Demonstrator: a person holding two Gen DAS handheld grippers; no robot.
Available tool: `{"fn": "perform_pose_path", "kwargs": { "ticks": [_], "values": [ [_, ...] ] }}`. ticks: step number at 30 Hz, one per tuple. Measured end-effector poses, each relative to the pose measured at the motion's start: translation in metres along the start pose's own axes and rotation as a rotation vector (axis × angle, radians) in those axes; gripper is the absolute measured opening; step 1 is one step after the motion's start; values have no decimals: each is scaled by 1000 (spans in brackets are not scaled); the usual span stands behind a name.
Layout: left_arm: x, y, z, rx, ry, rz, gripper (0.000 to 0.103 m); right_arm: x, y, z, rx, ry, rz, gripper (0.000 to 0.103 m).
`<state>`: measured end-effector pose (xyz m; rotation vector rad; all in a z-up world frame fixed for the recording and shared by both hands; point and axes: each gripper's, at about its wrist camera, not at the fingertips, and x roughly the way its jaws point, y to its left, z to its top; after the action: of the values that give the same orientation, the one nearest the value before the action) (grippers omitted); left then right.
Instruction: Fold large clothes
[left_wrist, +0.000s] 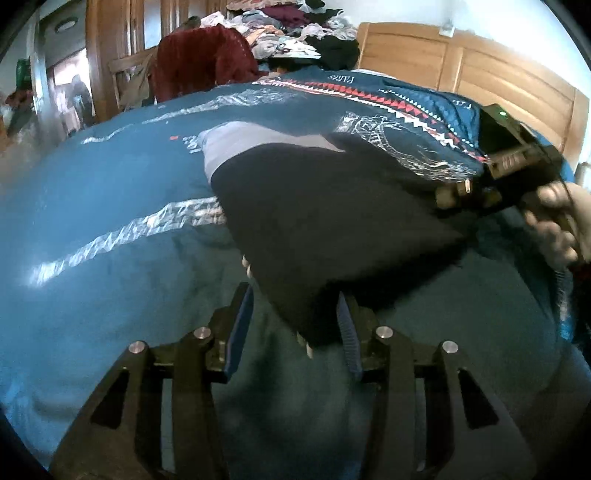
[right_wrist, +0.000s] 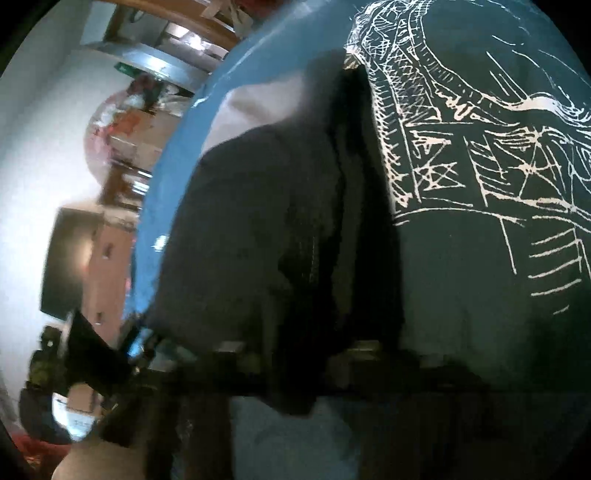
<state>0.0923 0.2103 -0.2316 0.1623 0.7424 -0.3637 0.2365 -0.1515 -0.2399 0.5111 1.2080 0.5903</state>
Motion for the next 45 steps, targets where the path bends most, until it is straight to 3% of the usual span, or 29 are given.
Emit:
{"fn": "perform_pose_path", "kwargs": {
  "ticks": [2, 3, 7, 8, 9, 12, 14, 15, 18, 21, 22, 26, 29, 30, 32, 33, 34, 35, 37, 40, 43, 45],
  "values": [
    [20, -1, -4, 37, 72, 6, 39, -3, -5, -1, -2, -23, -5, 4],
    [37, -1, -13, 65, 149, 9, 40, -4, -11, -4, 2, -31, -4, 3],
    [16, 2, -17, 85, 168, -26, 38, 4, -28, -11, 31, -44, 48, 0],
    [3, 2, -16, 83, 162, -52, 26, 4, -28, -11, 10, -50, 48, 0],
    [-15, 3, -13, 73, 134, -96, 22, 5, -29, -11, -1, -54, 56, 0],
    [-58, 11, 8, 25, -23, -123, 20, 8, -33, -12, -14, -69, 85, 0],
    [-58, 18, 22, 2, -119, -85, 21, 4, -39, -17, -9, -76, 96, 0],
    [-45, 22, 25, 7, -123, -65, 22, 4, -39, -17, -11, -77, 96, 0],
    [41, 13, -1, 128, 87, 6, 26, 4, -38, -15, -49, -80, 95, 0],
    [31, 18, 3, 115, 76, -15, 26, 9, -42, -15, -77, -102, 125, 0],
    [20, 21, 11, 103, 55, -18, 20, 9, -45, -17, -79, -109, 133, 0],
    [-4, 50, 65, 12, -134, -33, 19, 10, -50, -21, -86, -129, 156, 0],
    [43, 67, 109, 12, -137, -6, 19, 11, -52, -21, -88, -132, 161, 0],
    [76, 75, 121, 0, -90, -3, 20, 11, -52, -22, -88, -134, 163, 0],
    [126, 83, 121, 10, 33, 89, 23, 11, -51, -22, -87, -136, 169, 0],
    [151, 89, 117, 3, 91, 86, 25, 11, -51, -22, -88, -138, 177, 0],
    [159, 92, 113, 6, 82, 85, 29, 11, -52, -22, -89, -140, 183, 0],
    [157, 95, 113, -7, 82, 89, 35, 10, -54, -23, -88, -140, 185, 0],
    [152, 95, 117, -21, 88, 89, 36, 10, -56, -23, -82, -141, 200, 0],
    [112, 88, 110, -18, 33, 14, 26, 10, -59, -25, -77, -139, 215, 0],
    [49, 66, 71, 33, -47, -76, 28, 11, -63, -25, -78, -140, 220, 0],
    [31, 47, 38, 87, -20, -119, 29, 12, -66, -23, -78, -140, 223, 0]
  ]
}}
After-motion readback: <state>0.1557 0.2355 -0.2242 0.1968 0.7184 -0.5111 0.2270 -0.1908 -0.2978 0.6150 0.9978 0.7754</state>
